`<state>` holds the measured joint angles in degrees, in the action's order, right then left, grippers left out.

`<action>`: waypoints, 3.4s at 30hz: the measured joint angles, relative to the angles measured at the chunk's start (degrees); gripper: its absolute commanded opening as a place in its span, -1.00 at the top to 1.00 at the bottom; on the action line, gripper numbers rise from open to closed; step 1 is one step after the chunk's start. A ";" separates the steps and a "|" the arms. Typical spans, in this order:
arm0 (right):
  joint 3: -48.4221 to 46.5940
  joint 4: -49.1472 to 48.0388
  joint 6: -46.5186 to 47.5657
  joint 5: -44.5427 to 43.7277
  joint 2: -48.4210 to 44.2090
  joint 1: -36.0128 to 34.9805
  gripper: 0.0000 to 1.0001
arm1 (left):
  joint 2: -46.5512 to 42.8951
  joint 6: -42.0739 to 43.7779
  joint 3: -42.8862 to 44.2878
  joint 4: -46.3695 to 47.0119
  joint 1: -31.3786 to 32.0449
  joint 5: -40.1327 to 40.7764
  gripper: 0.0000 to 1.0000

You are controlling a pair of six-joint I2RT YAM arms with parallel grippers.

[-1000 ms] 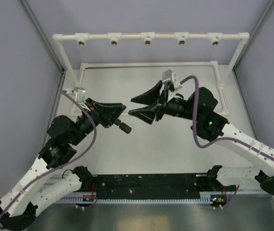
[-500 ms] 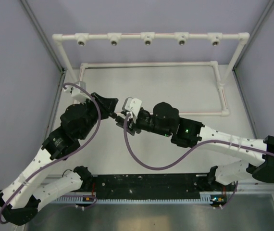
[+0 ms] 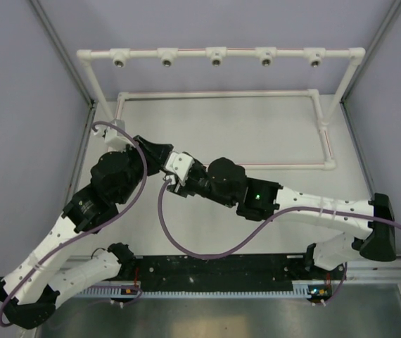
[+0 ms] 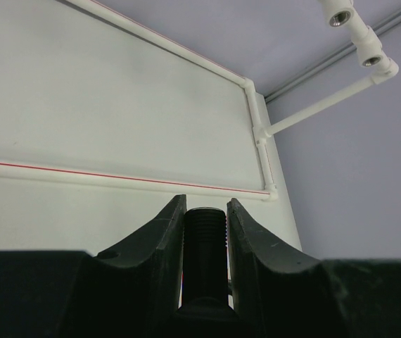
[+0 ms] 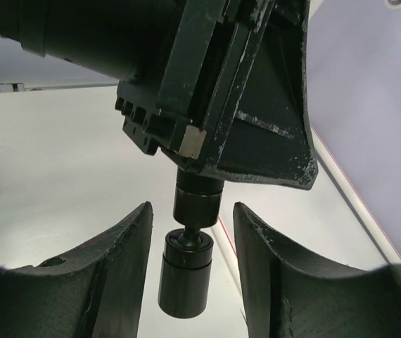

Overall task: Install the water faucets
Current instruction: Screw the water faucet onto the adaptor.

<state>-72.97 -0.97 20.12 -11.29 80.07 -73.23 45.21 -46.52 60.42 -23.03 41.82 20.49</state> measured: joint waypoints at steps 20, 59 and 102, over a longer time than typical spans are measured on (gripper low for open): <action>-4.11 1.27 0.74 -1.79 3.26 -0.52 0.23 | 0.28 -2.08 0.02 -0.17 0.00 -0.07 1.00; 5.07 -29.68 -54.34 63.52 -2.32 18.36 0.21 | -8.92 4.15 -19.37 57.66 -0.63 -46.01 1.00; -3.58 5.38 -2.73 3.93 0.35 1.86 0.02 | -1.81 -0.72 -1.38 3.17 -0.04 -4.09 1.00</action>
<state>-76.55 4.40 17.39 -7.35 80.42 -71.37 43.40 -47.24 59.05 -19.86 41.78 16.40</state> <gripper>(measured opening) 0.497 0.339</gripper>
